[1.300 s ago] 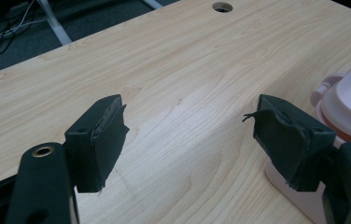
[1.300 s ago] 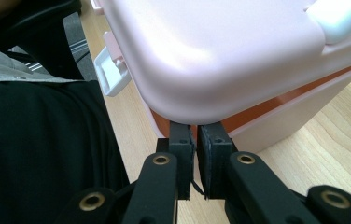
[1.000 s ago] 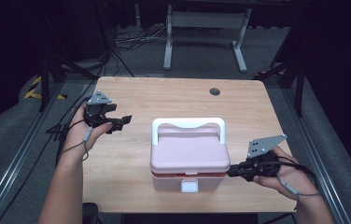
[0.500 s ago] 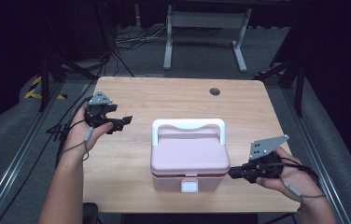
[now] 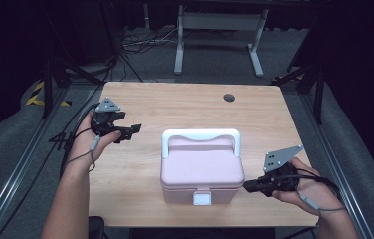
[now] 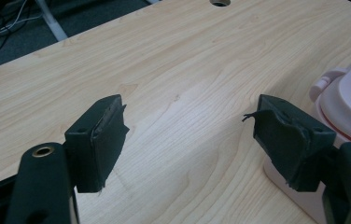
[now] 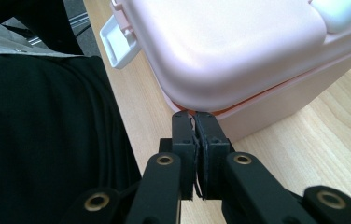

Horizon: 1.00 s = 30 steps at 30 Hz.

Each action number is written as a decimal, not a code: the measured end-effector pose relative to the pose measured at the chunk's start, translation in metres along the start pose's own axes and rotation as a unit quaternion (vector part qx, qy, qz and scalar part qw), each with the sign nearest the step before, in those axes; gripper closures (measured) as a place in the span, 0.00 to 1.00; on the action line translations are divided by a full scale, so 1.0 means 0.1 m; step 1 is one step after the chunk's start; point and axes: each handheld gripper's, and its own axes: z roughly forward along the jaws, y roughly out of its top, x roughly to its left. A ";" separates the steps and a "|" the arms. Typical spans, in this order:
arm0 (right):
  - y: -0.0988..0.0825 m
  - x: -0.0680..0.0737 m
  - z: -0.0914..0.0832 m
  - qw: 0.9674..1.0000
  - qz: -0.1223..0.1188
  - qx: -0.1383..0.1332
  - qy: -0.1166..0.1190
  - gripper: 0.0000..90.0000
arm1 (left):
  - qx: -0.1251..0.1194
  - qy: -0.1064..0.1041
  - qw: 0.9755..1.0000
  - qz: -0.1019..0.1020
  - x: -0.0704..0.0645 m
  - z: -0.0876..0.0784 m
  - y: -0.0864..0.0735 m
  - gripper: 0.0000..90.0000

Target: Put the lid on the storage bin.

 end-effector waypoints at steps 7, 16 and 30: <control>0.00 0.00 0.02 1.000 -0.008 0.011 -0.002 1.00 | 0.000 -0.001 1.000 0.000 0.00 0.00 0.00 0.29; -0.01 0.00 0.02 1.000 -0.009 0.009 0.003 1.00 | 0.001 -0.002 1.000 -0.003 0.00 0.01 0.00 0.28; 0.10 0.09 -0.28 0.997 -0.021 -0.075 0.024 0.80 | 0.005 0.002 1.000 -0.003 0.00 -0.09 -0.13 0.28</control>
